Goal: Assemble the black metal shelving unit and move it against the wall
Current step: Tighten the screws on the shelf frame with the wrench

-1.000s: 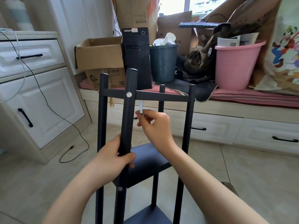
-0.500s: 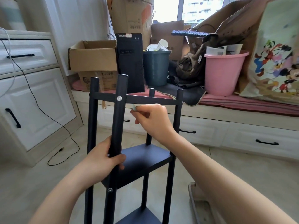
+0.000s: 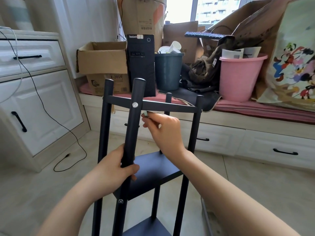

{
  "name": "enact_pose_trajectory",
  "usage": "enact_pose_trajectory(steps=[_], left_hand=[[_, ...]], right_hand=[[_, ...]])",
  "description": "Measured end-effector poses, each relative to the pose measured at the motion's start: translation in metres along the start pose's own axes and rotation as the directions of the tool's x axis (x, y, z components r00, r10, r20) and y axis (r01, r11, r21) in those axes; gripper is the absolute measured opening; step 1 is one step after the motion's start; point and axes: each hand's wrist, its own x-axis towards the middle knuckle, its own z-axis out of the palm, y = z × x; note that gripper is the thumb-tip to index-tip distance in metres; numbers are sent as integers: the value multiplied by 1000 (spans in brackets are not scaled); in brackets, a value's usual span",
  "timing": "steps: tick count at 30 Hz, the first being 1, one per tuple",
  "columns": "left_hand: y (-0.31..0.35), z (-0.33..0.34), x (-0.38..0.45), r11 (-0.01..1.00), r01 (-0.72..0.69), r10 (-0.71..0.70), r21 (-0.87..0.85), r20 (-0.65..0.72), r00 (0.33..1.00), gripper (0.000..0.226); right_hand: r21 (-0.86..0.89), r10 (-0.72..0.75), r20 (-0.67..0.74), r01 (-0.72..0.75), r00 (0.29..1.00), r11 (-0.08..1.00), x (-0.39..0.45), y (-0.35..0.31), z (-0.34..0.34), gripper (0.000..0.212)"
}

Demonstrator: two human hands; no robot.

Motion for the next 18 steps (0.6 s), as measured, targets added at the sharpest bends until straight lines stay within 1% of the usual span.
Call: enact_pose_trajectory(steps=[3,6,9,13,15,18], left_hand=[[-1,1,0,1000,-20,20,-4,12,1000,18],[-2,2,0,999,-34,33,11,23,999,17],[-3,2,0,999,-45,45,0,28,999,17],[-5,1,1,998,-55,55,-24,26,998,17],[-6,1,3,998,-61,62,-27,21,998,18],[-6,1,5,998,-57,57,-25,26,998,17]], right_hand=[[-44,-31,-110,26,993,999,-6,2,9,9],[39,32,-184,-25,982,999,-11,1,20,12],[131,96,-213,-69,972,989,-15,-2,32,23],[180,135,-249,-91,959,979,-16,-2,40,16],[180,129,-273,-82,953,980,-15,0,44,15],[147,69,-306,-25,949,989,-14,5,47,15]])
